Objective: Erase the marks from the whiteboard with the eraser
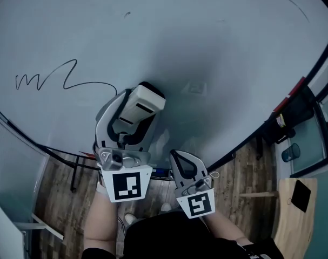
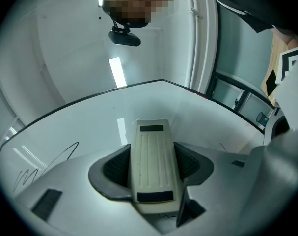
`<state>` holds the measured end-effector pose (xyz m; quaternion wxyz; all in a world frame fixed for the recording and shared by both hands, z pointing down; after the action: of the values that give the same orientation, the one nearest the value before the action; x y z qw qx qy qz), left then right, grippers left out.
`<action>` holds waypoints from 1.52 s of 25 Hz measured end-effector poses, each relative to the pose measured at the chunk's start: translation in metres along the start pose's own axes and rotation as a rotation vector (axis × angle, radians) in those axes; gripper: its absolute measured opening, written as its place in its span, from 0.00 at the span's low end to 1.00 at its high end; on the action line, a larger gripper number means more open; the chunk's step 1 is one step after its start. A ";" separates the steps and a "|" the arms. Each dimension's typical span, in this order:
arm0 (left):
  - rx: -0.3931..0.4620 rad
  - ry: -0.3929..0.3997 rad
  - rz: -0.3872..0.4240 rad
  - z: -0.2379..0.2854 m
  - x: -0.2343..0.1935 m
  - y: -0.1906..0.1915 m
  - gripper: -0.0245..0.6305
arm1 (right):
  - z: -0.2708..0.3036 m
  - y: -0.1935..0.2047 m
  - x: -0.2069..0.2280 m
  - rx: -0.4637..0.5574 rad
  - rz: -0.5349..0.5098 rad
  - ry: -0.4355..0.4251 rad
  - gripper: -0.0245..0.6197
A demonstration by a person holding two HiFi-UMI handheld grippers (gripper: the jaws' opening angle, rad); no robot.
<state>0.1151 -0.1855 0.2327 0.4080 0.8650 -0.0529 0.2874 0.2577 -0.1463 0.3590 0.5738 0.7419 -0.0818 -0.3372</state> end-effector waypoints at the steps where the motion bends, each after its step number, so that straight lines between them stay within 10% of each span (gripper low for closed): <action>1: 0.001 -0.005 -0.008 -0.004 -0.002 0.005 0.44 | 0.003 0.000 -0.002 0.001 -0.001 -0.004 0.08; 19: -0.093 -0.016 -0.060 -0.086 -0.047 0.098 0.44 | 0.034 -0.015 -0.079 -0.018 0.002 -0.010 0.08; 38: 0.039 -0.028 -0.016 -0.011 -0.056 0.008 0.44 | 0.013 -0.022 -0.060 -0.043 -0.029 0.074 0.08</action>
<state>0.0609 -0.1908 0.2137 0.3927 0.8771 -0.0463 0.2728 0.1981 -0.1189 0.3620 0.5872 0.7425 -0.0425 -0.3195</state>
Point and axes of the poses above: the fingertips, and each gripper's own axes: z forward along the fingers, x to its right, y out of its underside, the point moved 8 cm from there along -z, backward along the fingers, and after that the axes turned 4 degrees about -z, right-handed, at the moved point
